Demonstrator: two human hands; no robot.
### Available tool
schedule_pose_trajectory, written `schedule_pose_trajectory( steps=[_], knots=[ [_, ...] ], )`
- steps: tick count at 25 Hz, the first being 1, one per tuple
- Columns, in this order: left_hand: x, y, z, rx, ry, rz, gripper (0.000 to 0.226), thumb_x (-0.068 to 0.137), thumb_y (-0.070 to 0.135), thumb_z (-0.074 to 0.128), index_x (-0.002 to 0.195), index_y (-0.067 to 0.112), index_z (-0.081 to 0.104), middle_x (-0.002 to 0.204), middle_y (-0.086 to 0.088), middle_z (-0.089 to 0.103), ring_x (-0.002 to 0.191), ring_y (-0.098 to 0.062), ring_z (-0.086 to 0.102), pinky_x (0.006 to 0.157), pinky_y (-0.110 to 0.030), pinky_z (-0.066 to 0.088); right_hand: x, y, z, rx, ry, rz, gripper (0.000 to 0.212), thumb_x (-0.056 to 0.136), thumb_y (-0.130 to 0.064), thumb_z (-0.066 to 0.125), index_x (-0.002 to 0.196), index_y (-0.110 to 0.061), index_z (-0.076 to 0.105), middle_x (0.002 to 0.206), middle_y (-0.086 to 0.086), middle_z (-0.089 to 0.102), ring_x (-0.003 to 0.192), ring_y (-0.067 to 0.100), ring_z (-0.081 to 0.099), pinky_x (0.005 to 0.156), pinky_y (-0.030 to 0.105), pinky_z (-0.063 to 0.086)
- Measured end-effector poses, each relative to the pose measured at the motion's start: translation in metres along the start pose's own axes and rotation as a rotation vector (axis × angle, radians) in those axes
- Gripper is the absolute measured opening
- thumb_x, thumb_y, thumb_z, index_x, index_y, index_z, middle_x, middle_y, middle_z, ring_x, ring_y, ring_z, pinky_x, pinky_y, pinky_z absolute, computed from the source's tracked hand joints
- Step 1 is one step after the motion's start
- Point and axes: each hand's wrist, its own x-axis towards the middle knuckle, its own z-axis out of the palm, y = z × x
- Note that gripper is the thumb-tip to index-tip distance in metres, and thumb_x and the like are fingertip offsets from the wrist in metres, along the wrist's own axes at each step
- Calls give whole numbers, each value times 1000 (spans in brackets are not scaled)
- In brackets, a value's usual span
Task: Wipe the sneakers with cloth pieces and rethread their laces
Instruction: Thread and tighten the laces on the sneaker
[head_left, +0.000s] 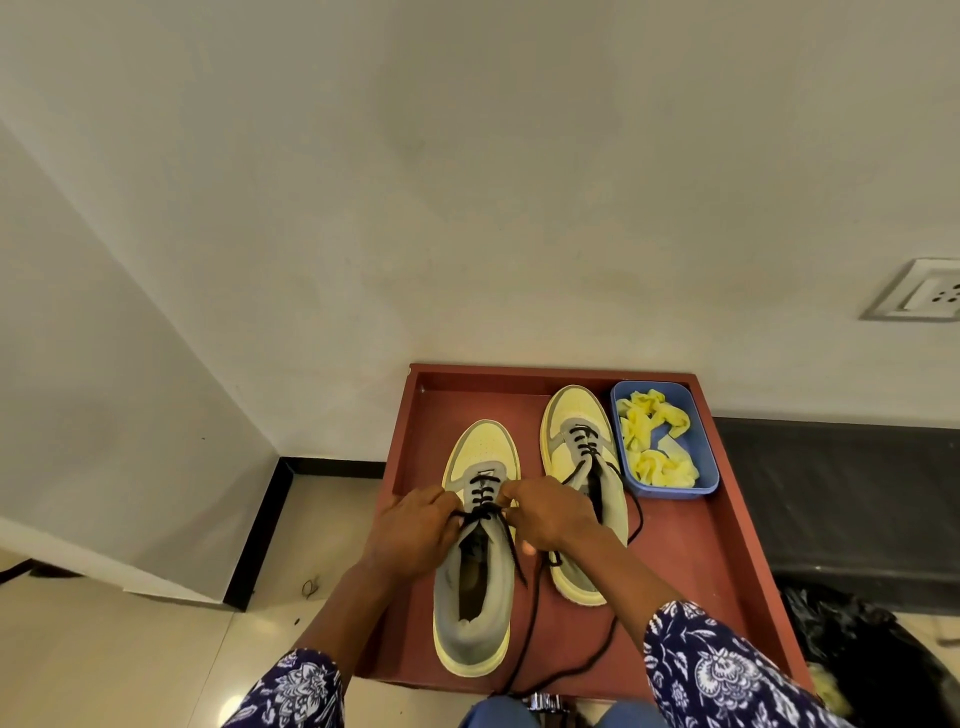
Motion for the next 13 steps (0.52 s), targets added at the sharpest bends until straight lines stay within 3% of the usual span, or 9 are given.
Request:
schedule_pose_trajectory(
  steps=[3,6,9,13],
  knots=[
    [3,-2,7,-6,-51,-19,28,97,29,39,120,18,49,118,0,53,102,-16,52,87,-26,42,-7,-5,0,-87,69,0,26,94,-23,39,116,-26,51,114,11,60,105,33,58,80,38,47],
    [2,0,9,-37,-74,-20,29,96,27,42,122,15,48,117,-1,53,96,-14,52,74,-18,42,-13,-8,0,-136,99,0,26,92,-18,40,115,-23,49,112,13,61,103,36,58,78,38,46],
    [-1,-2,8,-7,-33,4,30,99,35,32,115,18,50,108,1,57,84,-9,49,59,-12,32,-15,-11,2,-135,101,17,26,90,-17,42,114,-22,49,110,14,61,102,36,58,78,39,47],
    [-6,-11,14,11,79,37,62,83,60,8,103,25,56,91,8,62,80,-11,58,62,-23,46,-15,-13,6,-133,114,17,28,90,-20,41,117,-21,50,114,11,58,106,33,56,81,40,47]
  ],
)
